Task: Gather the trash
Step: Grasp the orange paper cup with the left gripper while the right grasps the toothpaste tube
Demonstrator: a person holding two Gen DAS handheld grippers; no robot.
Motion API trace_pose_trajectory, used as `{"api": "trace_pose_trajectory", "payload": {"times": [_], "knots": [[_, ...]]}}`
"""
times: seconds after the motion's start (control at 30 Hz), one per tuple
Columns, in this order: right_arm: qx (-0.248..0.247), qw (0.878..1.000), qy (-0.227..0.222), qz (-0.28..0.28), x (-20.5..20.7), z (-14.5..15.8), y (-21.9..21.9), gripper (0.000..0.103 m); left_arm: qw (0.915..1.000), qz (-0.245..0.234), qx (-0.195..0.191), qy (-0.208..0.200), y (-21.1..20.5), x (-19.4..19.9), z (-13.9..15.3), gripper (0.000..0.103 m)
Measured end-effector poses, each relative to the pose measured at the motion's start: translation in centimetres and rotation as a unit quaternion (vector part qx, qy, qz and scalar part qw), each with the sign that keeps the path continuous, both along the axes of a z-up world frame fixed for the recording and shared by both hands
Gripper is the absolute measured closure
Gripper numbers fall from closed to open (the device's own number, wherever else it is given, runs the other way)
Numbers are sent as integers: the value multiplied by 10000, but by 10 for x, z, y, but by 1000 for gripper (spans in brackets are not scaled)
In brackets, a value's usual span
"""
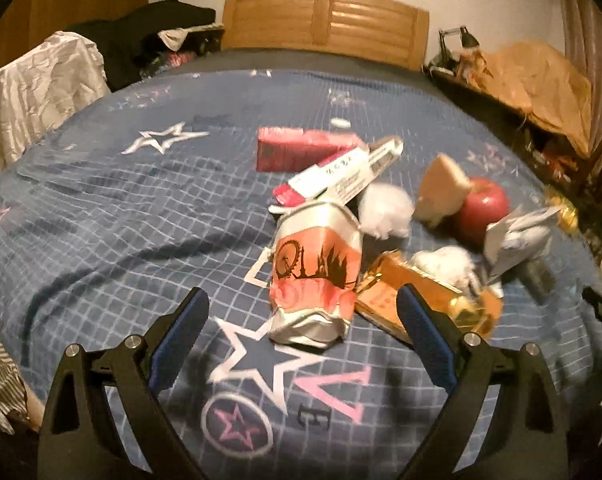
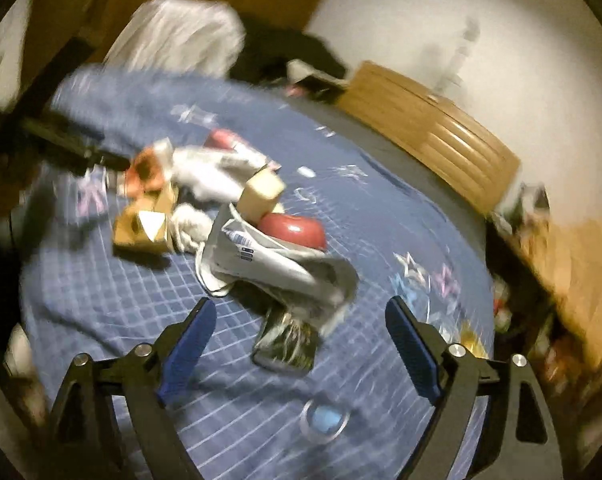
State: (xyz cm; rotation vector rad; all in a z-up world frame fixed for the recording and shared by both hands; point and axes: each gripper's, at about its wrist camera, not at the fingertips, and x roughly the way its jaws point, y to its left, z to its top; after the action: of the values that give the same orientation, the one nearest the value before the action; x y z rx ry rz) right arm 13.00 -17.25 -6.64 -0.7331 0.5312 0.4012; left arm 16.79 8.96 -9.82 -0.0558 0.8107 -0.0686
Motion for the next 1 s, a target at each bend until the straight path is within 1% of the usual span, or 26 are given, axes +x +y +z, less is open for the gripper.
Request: {"api": "trace_pose_trajectory", "payload": {"times": [0.03, 0.07, 0.13, 0.2, 0.23, 0.27, 0.3, 0.33, 0.37, 0.4, 0.43, 0.47, 0.57, 0.6, 0.67, 0.7, 0.73, 0.8, 0.83, 0.87, 0.9, 1.0], "knots": [[-340, 9993, -100, 118, 4, -4, 8, 16, 10000, -15, -5, 29, 1, 3, -4, 12], [-869, 9953, -339, 251, 9, -13, 20, 16, 10000, -23, -14, 57, 2, 5, -7, 12], [-1420, 9876, -558, 371, 14, -24, 33, 17, 9999, -58, -76, 133, 3, 14, -13, 12], [-1892, 9781, -679, 532, 21, -36, 46, 17, 9997, -103, -139, 190, 4, 23, -18, 18], [-2030, 9749, -712, 578, 23, -41, 51, 21, 9995, -134, -164, 227, 4, 25, -21, 23], [-2199, 9712, -708, 586, 26, -48, 57, 25, 9994, -158, -194, 254, 4, 27, -23, 26], [-2336, 9683, -669, 589, 29, -55, 61, 31, 9992, -166, -218, 286, 4, 29, -26, 35], [-2426, 9665, -586, 592, 32, -59, 64, 52, 9991, -160, -223, 314, 5, 30, -28, 42], [-2472, 9658, -513, 596, 34, -62, 65, 61, 9991, -168, -252, 308, 6, 30, -30, 50], [-2442, 9661, -541, 632, 32, -60, 66, 62, 9989, -210, -291, 290, 7, 30, -30, 56], [-2372, 9678, -512, 671, 30, -57, 67, 68, 9987, -269, -335, 273, 7, 29, -29, 60], [-2248, 9705, -527, 701, 25, -48, 67, 71, 9986, -299, -364, 235, 8, 28, -28, 61], [-1938, 9767, -606, 694, 12, -24, 65, 74, 9988, -273, -378, 121, 9, 23, -24, 61], [-1737, 9808, -599, 646, 7, -13, 62, 74, 9987, -267, -414, 89, 10, 21, -22, 61], [-1239, 9900, -492, 466, 1, 13, 52, 75, 9987, -233, -445, 37, 12, 17, -18, 61], [-876, 9950, -385, 301, -3, 30, 44, 75, 9987, -217, -468, 14, 14, 14, -15, 61], [-621, 9975, -300, 165, -4, 43, 35, 75, 9986, -207, -486, -4, 14, 11, -13, 61], [85, 9996, -93, -243, -8, 72, 9, 75, 9985, -174, -518, -59, 17, 5, -8, 61], [371, 9983, 5, -448, -10, 81, -4, 75, 9984, -159, -531, -91, 18, 2, -5, 61], [758, 9944, 132, -729, -12, 92, -23, 75, 9984, -146, -538, -117, 20, -1, -3, 61], [1109, 9888, 249, -965, -16, 99, -38, 75, 9982, -135, -558, -149, 21, -5, 0, 61], [1988, 9678, 485, -1464, -38, 105, -78, 75, 9977, -123, -622, -225, 24, -12, 6, 61]]}}
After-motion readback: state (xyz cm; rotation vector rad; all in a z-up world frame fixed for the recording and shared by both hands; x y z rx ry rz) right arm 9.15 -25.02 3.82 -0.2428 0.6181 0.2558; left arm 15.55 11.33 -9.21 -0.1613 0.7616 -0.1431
